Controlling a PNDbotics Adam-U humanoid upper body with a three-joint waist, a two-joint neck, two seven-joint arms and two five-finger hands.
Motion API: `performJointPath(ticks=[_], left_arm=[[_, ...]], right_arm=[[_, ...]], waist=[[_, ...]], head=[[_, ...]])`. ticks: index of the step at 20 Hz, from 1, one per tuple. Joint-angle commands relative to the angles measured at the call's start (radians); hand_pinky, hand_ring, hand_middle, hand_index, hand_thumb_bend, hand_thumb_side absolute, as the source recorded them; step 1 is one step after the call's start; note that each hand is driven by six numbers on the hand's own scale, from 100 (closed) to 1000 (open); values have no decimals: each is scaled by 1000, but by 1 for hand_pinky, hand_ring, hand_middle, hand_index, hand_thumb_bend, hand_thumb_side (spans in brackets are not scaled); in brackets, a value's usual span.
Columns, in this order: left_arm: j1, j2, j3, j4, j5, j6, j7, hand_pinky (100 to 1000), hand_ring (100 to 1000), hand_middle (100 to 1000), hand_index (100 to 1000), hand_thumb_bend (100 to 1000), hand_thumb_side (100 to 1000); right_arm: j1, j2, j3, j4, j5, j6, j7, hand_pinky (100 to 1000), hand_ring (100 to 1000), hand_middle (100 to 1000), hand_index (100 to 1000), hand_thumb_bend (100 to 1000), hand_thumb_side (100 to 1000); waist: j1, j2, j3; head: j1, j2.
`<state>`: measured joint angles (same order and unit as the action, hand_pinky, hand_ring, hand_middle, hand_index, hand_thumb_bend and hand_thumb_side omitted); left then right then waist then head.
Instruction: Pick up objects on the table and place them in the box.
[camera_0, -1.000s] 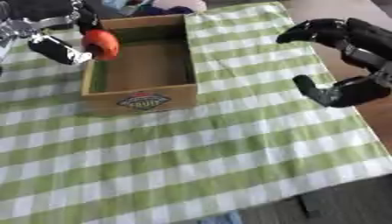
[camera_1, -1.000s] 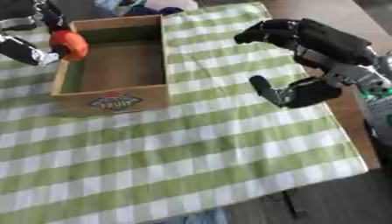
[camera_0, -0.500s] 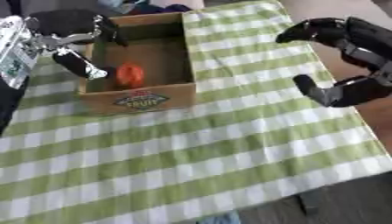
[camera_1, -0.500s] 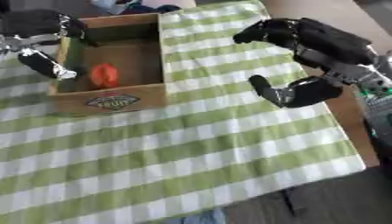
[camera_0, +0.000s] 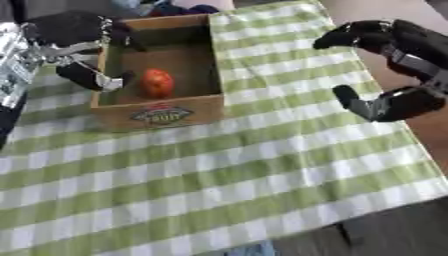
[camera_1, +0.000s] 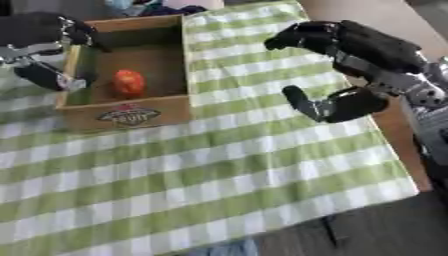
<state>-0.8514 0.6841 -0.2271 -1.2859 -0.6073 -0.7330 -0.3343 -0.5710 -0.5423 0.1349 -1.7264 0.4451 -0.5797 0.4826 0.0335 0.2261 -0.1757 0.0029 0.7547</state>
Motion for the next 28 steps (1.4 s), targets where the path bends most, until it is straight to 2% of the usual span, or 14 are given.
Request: performJointPath(ticks=[1, 5, 8, 10, 14, 15, 18, 23, 28], left_arm=[[49, 128, 46, -214, 207, 44, -38, 677, 653, 672, 842, 100, 422], [221, 188, 128, -494, 418, 129, -61, 667, 629, 648, 835, 100, 399], [353, 163, 183, -643, 530, 195, -77, 659, 616, 634, 837, 100, 440], [426, 122, 207, -694, 590, 238, -99, 652, 604, 623, 839, 100, 476], [511, 35, 238, -713, 675, 294, -156, 649, 596, 617, 844, 100, 524], [531, 12, 243, -709, 684, 306, -166, 649, 593, 615, 852, 100, 587], [598, -95, 254, -700, 702, 366, -212, 650, 592, 615, 860, 100, 651], [634, -215, 255, -682, 719, 438, -273, 651, 590, 615, 869, 100, 728], [657, -264, 257, -663, 692, 471, -301, 646, 582, 604, 867, 100, 758]], right_arm=[[-7, -26, -18, -6, 3, 3, -7, 793, 818, 813, 962, 100, 546], [-1, -27, -26, -4, 9, 6, -15, 793, 817, 813, 962, 100, 550], [0, -25, -32, -5, 11, 8, -22, 793, 817, 813, 963, 100, 546], [2, -25, -35, -5, 14, 9, -25, 793, 818, 813, 963, 100, 550], [8, -25, -38, -3, 17, 11, -29, 793, 817, 813, 963, 100, 554], [8, -25, -40, -3, 17, 11, -31, 793, 817, 812, 963, 100, 548], [11, -22, -43, -2, 18, 13, -34, 793, 817, 812, 962, 100, 554], [13, -12, -39, 3, 18, 11, -32, 792, 817, 811, 962, 100, 580], [2, -21, -24, 8, 16, 5, -22, 792, 817, 812, 962, 100, 592]], waist=[[-4, -15, 7], [-12, -8, 31], [-20, -2, 51], [-22, 0, 58], [-27, 2, 75], [-29, 3, 80], [-35, 5, 91], [-44, 10, 108], [-49, 10, 112]], head=[[-6, -9], [-9, -13], [-1, -15], [10, -11], [14, -6], [15, -5], [25, 3], [37, 14], [37, 15]])
